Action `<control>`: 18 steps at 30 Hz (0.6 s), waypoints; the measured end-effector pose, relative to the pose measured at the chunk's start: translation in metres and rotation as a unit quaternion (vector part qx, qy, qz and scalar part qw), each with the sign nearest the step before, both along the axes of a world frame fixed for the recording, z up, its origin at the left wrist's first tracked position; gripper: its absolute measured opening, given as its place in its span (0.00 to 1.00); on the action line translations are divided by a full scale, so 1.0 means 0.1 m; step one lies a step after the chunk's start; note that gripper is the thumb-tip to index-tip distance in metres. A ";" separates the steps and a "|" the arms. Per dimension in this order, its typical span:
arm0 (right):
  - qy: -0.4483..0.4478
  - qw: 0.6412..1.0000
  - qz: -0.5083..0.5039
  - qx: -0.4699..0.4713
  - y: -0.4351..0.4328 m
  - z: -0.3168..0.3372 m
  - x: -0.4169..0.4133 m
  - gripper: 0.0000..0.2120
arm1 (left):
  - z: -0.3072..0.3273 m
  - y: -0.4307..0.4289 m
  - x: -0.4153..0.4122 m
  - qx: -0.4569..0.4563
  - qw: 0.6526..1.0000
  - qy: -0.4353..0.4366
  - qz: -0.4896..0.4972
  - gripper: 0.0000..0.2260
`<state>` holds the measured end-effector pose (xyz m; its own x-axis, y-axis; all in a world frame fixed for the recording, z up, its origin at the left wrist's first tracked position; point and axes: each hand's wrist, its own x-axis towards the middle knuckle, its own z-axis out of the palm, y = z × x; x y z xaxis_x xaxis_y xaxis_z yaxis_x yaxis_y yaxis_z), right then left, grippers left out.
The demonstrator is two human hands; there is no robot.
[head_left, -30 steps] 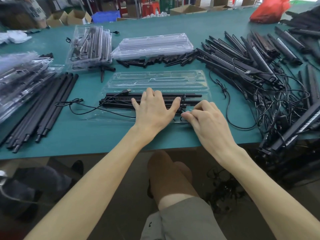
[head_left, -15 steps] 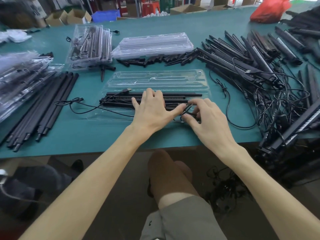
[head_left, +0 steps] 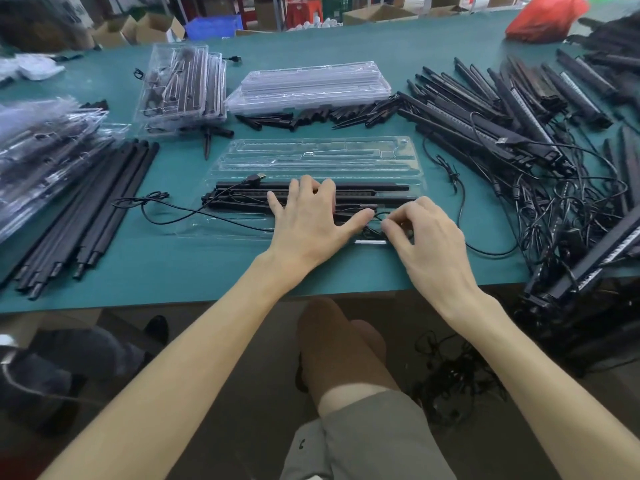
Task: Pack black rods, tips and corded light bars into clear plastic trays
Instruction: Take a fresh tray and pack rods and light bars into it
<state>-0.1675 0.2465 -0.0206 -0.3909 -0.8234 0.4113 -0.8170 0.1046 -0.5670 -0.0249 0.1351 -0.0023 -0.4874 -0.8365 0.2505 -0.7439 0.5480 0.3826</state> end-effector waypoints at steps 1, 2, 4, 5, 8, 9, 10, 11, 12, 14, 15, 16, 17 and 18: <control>-0.004 1.000 0.004 -0.006 0.01 0.01 0.00 0.04 | 0.00 -0.01 0.02 0.002 1.000 0.009 -0.006 0.24; -0.008 1.000 0.010 -0.009 0.01 0.04 0.00 0.06 | -0.01 -0.02 0.04 0.006 1.000 0.017 -0.011 0.23; -0.012 1.000 0.024 0.000 0.02 0.08 0.00 0.15 | -0.02 -0.02 0.08 0.010 0.999 0.031 -0.024 0.22; -0.007 1.000 0.025 0.009 0.01 0.09 0.00 0.16 | -0.02 -0.02 0.09 0.010 0.999 0.036 -0.029 0.21; 0.007 0.999 0.020 0.030 0.00 0.07 -0.02 0.12 | -0.04 -0.03 0.14 0.010 0.998 0.055 -0.038 0.18; 0.009 0.999 0.020 0.031 0.00 0.06 -0.02 0.12 | -0.04 -0.03 0.15 0.014 0.997 0.064 -0.039 0.17; 0.013 0.999 0.021 0.030 0.01 0.05 -0.02 0.12 | -0.03 -0.03 0.16 0.024 0.996 0.073 -0.042 0.16; 0.018 0.999 0.021 0.030 0.01 0.04 -0.02 0.13 | -0.02 -0.04 0.17 0.037 0.995 0.079 -0.047 0.15; 0.023 0.999 0.020 0.029 0.01 0.04 -0.01 0.13 | -0.01 -0.04 0.17 0.047 0.994 0.081 -0.055 0.14; 0.030 0.999 0.018 0.026 0.01 0.04 -0.02 0.14 | 0.02 -0.04 0.18 0.057 0.994 0.068 -0.068 0.12; 0.032 0.999 0.017 0.023 0.01 0.05 -0.02 0.14 | 0.04 -0.04 0.18 0.060 0.994 0.062 -0.070 0.11; 0.032 0.999 0.014 0.022 0.00 0.05 -0.02 0.13 | 0.05 -0.03 0.17 0.064 0.994 0.058 -0.069 0.10; 0.032 0.999 0.010 0.021 0.01 0.06 -0.03 0.13 | 0.06 -0.03 0.16 0.068 0.994 0.054 -0.069 0.10; 0.034 0.999 0.006 0.022 0.01 0.07 -0.03 0.13 | 0.07 -0.02 0.15 0.071 0.994 0.047 -0.071 0.10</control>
